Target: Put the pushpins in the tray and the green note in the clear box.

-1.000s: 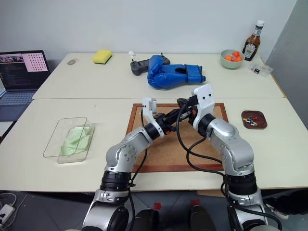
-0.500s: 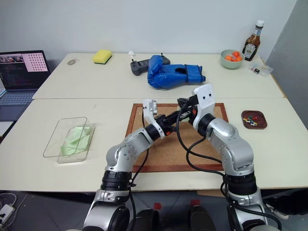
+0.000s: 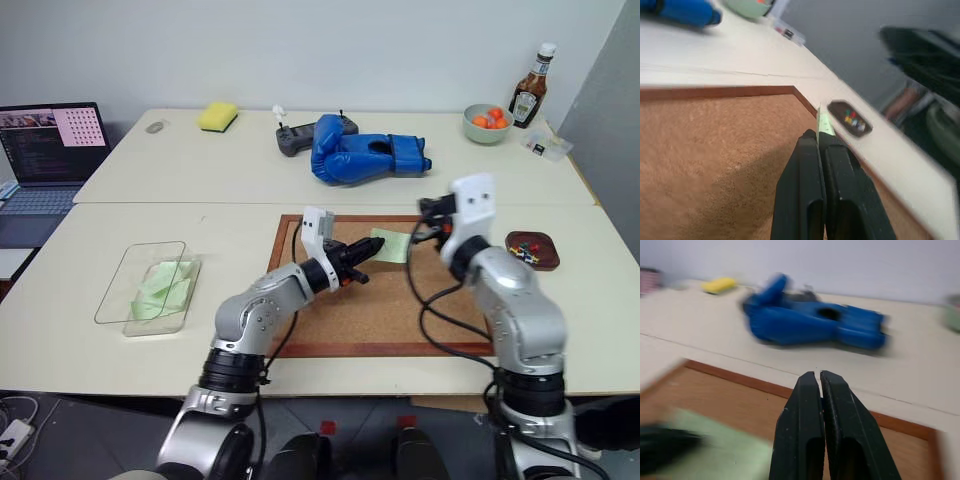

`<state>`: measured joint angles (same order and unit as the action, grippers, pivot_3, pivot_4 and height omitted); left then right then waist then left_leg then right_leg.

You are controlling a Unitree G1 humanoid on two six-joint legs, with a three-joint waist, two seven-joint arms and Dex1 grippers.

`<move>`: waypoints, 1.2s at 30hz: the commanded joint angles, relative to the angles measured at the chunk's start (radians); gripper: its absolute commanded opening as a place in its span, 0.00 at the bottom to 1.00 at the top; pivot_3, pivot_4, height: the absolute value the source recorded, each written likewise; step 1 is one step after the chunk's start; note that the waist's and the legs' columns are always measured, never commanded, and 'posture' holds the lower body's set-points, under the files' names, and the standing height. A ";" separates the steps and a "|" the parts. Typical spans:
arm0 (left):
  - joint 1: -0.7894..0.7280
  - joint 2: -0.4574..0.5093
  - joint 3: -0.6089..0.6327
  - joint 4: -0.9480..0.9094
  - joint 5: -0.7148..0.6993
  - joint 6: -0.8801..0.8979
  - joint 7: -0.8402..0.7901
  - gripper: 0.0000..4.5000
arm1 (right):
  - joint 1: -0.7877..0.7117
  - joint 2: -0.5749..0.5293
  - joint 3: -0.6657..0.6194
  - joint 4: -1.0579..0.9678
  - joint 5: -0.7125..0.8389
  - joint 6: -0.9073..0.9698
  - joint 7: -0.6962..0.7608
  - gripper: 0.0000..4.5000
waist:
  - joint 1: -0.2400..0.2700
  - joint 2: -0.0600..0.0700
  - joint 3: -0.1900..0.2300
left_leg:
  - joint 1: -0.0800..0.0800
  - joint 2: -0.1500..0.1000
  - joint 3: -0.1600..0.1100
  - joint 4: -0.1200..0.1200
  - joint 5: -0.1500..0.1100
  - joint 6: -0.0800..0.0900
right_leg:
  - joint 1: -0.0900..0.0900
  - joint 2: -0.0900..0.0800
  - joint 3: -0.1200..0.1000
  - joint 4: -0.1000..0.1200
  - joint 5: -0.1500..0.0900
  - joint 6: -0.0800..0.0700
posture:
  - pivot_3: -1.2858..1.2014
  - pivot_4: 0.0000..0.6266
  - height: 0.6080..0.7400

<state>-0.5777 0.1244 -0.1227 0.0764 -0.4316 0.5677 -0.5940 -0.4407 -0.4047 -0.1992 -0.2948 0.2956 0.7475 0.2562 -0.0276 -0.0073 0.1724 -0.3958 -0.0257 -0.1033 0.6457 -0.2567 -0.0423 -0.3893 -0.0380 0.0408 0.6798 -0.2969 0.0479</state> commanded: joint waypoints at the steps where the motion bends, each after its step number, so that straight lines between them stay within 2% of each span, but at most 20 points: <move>1: -0.017 0.063 -0.117 -0.045 0.102 -0.137 -0.124 0.00 | -0.016 -0.056 -0.129 0.119 0.012 -0.024 -0.005 0.02 | -0.001 0.000 0.000 | 0.000 0.000 0.001 0.000 0.000 0.000 | 0.000 0.000 0.000 0.000 0.000 0.000 | 0.52 0.24 1.00; 7: -0.062 0.072 -0.170 0.016 0.176 -0.260 -0.189 0.00 | -0.098 -0.143 -0.185 0.444 -0.005 -0.130 0.044 0.02 | -0.007 0.000 0.000 | 0.001 0.001 0.006 0.000 -0.002 0.004 | 0.000 0.001 0.001 0.001 0.000 0.000 | 0.52 0.24 1.00; 12: -0.088 0.032 -0.158 0.050 0.178 -0.273 -0.187 0.00 | -0.200 -0.193 -0.166 0.762 -0.036 -0.285 0.089 0.02 | -0.006 0.000 0.000 | 0.002 0.001 0.009 0.000 -0.001 0.006 | 0.001 0.001 0.002 0.001 0.000 0.001 | 0.52 0.24 1.00; 19: -0.068 0.030 -0.150 0.028 0.183 -0.261 -0.185 0.00 | -0.309 -0.220 -0.148 1.041 -0.066 -0.417 0.110 0.02 | -0.007 0.000 0.000 | 0.002 0.001 0.010 -0.001 0.000 0.006 | 0.001 0.000 0.003 0.000 0.001 0.001 | 0.52 0.24 1.00; 21: -0.065 0.031 -0.148 0.026 0.183 -0.260 -0.184 0.00 | -0.327 -0.221 -0.143 1.091 -0.073 -0.445 0.112 0.11 | -0.007 0.000 0.000 | 0.002 0.001 0.010 0.000 0.000 0.006 | 0.001 0.000 0.003 0.000 0.001 0.001 | 0.52 0.24 1.00; 22: -0.065 0.032 -0.147 0.025 0.183 -0.258 -0.184 0.00 | -0.334 -0.221 -0.142 1.110 -0.075 -0.457 0.113 0.13 | -0.006 0.000 0.000 | 0.002 0.001 0.010 0.000 0.000 0.006 | 0.001 0.000 0.003 0.001 0.001 0.001 | 0.52 0.24 1.00; 23: -0.064 0.033 -0.146 0.021 0.182 -0.256 -0.183 0.00 | -0.340 -0.221 -0.139 1.124 -0.078 -0.467 0.114 0.21 | -0.006 0.000 0.000 | 0.002 0.001 0.010 0.000 0.000 0.006 | 0.001 0.000 0.003 0.001 0.001 0.001 | 0.52 0.24 1.00; 28: -0.061 0.035 -0.141 0.014 0.178 -0.249 -0.178 0.00 | -0.356 -0.222 -0.131 1.157 -0.083 -0.490 0.118 0.41 | -0.006 0.000 0.000 | 0.002 0.001 0.010 0.000 0.000 0.006 | 0.001 0.000 0.003 0.001 0.001 0.001 | 0.52 0.24 1.00; 33: -0.064 0.030 -0.139 0.014 0.175 -0.244 -0.174 0.00 | -0.358 -0.227 -0.129 1.170 -0.086 -0.501 0.117 0.68 | -0.006 0.000 0.000 | 0.002 0.001 0.010 0.000 0.000 0.006 | 0.001 0.000 0.003 0.001 0.001 0.001 | 0.52 0.24 1.00; 36: -0.066 0.028 -0.138 0.016 0.174 -0.243 -0.174 0.00 | -0.355 -0.227 -0.131 1.166 -0.083 -0.500 0.119 0.79 | -0.006 0.000 0.000 | 0.002 0.001 0.010 0.000 0.000 0.006 | 0.001 0.000 0.003 0.001 0.001 0.001 | 0.52 0.24 1.00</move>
<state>-0.6377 0.1555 -0.2860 0.1290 -0.2502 0.3289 -0.7733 -0.7666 -0.6083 -0.3269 0.8867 0.2120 0.2685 0.3703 -0.0337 -0.0074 0.1726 -0.3942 -0.0248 -0.0932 0.6458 -0.2570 -0.0361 -0.3883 -0.0378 0.0438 0.6805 -0.2962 0.0486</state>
